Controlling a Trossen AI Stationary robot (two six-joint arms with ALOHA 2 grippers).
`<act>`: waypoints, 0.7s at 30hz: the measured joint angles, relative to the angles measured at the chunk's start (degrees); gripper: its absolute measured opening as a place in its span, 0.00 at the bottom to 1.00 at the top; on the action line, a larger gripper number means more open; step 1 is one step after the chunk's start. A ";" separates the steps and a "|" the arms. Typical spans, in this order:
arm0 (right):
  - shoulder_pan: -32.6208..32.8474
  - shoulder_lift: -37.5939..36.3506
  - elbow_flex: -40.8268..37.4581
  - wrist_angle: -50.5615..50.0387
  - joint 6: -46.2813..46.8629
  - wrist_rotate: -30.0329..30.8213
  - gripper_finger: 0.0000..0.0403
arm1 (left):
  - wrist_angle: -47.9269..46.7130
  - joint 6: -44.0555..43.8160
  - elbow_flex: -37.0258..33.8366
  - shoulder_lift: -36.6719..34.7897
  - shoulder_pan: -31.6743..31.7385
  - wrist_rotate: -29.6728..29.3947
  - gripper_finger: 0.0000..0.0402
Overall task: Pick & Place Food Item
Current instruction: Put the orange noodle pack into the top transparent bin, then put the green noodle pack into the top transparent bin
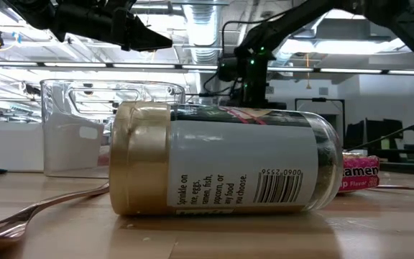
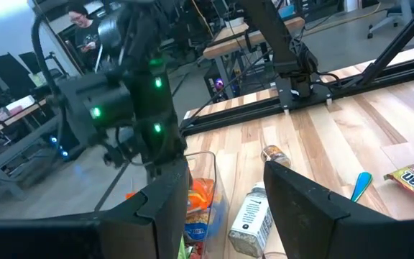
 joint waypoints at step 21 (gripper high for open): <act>6.20 -9.21 -0.13 -0.08 -5.89 9.09 0.48 | -0.18 0.11 0.00 0.00 0.02 0.00 0.44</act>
